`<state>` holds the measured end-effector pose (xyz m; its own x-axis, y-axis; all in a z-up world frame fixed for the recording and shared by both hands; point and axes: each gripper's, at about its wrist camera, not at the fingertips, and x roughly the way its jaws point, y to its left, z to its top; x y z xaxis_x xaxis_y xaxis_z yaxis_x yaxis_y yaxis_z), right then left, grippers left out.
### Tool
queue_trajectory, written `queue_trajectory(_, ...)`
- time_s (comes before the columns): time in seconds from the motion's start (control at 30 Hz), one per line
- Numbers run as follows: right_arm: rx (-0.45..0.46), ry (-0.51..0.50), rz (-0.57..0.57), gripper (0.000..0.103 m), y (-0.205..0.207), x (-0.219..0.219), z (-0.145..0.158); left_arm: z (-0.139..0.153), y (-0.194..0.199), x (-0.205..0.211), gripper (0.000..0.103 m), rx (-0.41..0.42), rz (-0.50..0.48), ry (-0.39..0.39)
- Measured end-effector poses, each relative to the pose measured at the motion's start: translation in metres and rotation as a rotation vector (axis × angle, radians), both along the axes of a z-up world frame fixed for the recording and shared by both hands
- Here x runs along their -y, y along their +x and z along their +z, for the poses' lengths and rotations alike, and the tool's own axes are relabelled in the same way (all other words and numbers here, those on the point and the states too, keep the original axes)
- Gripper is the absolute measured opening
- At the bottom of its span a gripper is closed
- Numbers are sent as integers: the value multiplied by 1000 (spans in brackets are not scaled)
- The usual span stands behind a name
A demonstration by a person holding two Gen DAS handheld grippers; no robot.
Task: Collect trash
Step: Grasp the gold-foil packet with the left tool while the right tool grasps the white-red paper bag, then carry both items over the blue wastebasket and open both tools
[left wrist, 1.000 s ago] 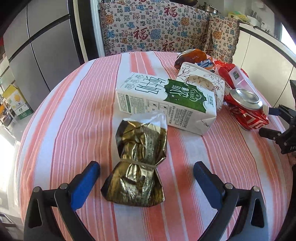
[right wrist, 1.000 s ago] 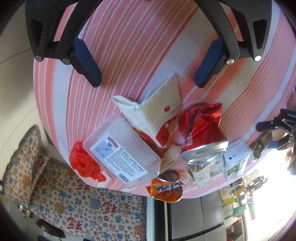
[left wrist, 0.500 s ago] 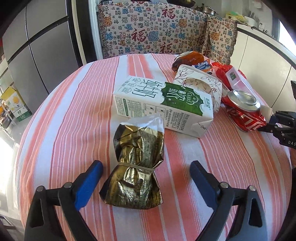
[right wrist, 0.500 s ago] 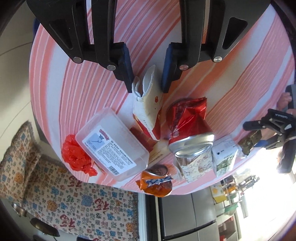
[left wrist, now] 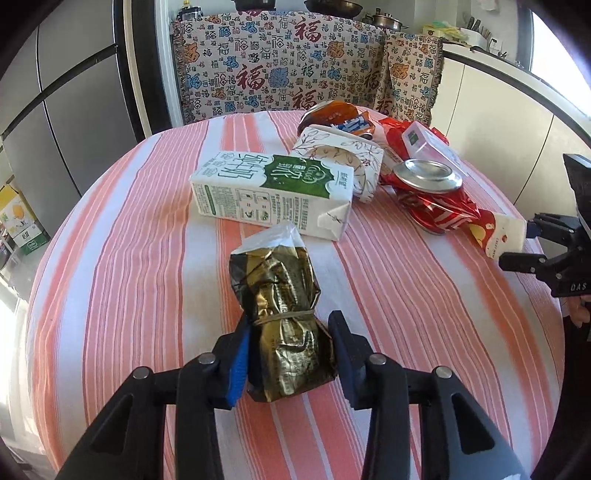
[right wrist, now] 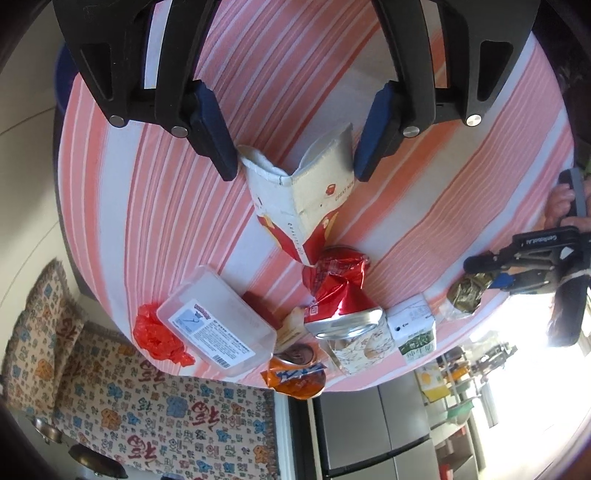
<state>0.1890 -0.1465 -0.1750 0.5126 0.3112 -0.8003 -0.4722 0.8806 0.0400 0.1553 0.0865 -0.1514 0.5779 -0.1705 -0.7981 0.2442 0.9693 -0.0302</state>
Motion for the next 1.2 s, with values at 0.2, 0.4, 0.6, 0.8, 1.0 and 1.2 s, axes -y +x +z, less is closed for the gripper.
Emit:
queue_trajectory(0.2,-2,-13,36,70,8,-9,12,3,-12,0,62,-6,20,-21)
queue_trajectory(0.4,-12,-24,81,79,11,-23,24,5,-10,3,63,-10,43,-10)
queue_trajectory(0.6,-77,-85,71,74,26,-29,8,1,-6,8,63,-18,58,24)
queue_trajectory(0.8,-97,-30,23,24,27,-19,6,-1,-4,9,63,-15,73,27)
queue_trajectory(1.0,-83,-8,-20,20,20,-9,11,1,-4,9,45,-15,72,29)
queue_trajectory(1.2,-71,26,-30,20,8,1,21,5,-7,9,35,-9,69,17)
